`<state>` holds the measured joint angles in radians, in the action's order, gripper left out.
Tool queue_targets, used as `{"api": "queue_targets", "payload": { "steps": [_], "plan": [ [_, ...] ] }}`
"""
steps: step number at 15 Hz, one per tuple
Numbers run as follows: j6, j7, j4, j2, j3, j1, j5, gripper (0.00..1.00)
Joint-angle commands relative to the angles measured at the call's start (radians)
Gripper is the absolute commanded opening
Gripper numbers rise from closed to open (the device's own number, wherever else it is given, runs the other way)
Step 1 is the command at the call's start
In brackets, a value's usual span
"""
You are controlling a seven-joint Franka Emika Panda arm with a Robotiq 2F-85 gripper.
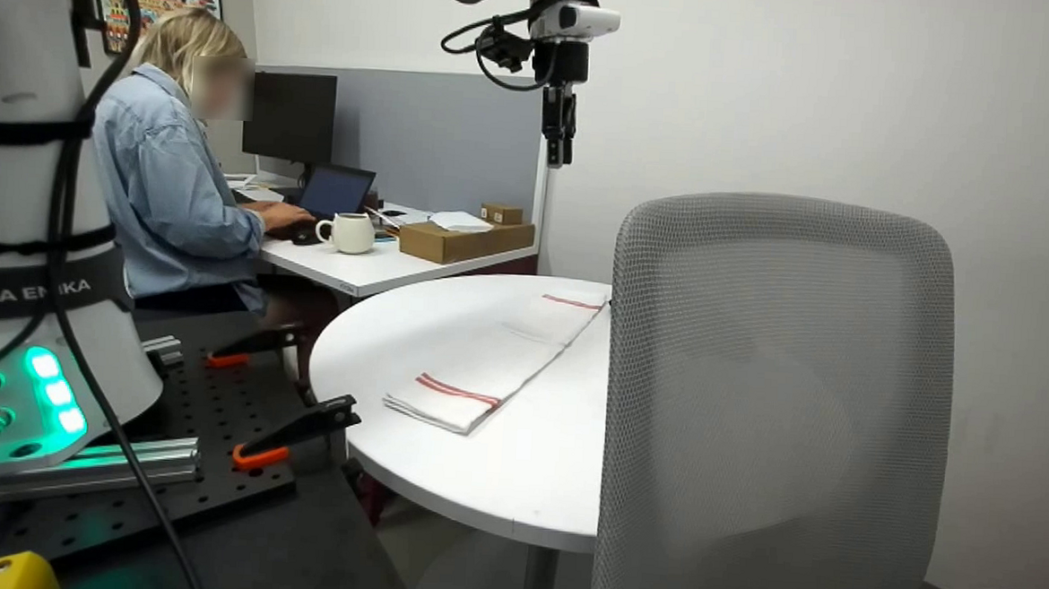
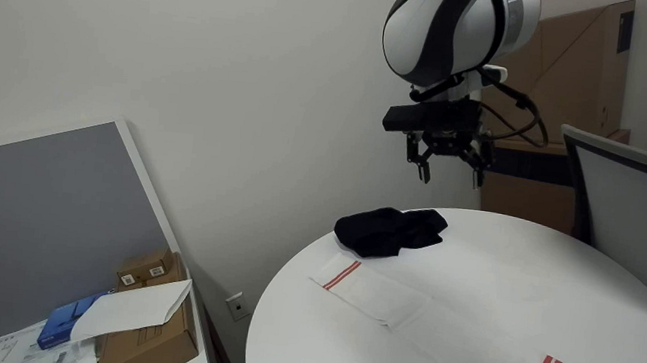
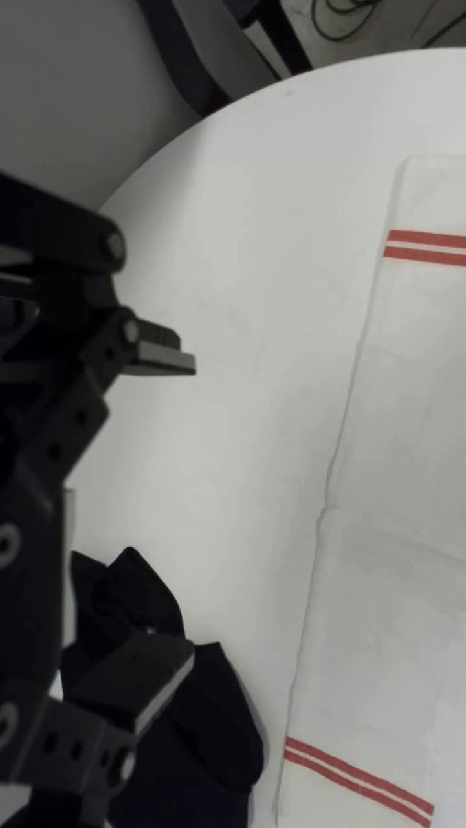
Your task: Fold the white towel in half and use it to wipe the table
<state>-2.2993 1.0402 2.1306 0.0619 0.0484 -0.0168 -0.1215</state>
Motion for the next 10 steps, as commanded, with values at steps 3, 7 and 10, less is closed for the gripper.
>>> {"api": "queue_targets", "payload": {
  "steps": [3,7,10],
  "plan": [
    [-0.07,-0.062,-0.006,0.072,-0.025,0.002,0.139,1.0],
    [-0.107,-0.075,-0.029,0.173,-0.06,0.017,0.156,1.0],
    [-0.103,-0.087,-0.088,0.283,-0.086,0.019,0.149,1.0]
  ]
}}
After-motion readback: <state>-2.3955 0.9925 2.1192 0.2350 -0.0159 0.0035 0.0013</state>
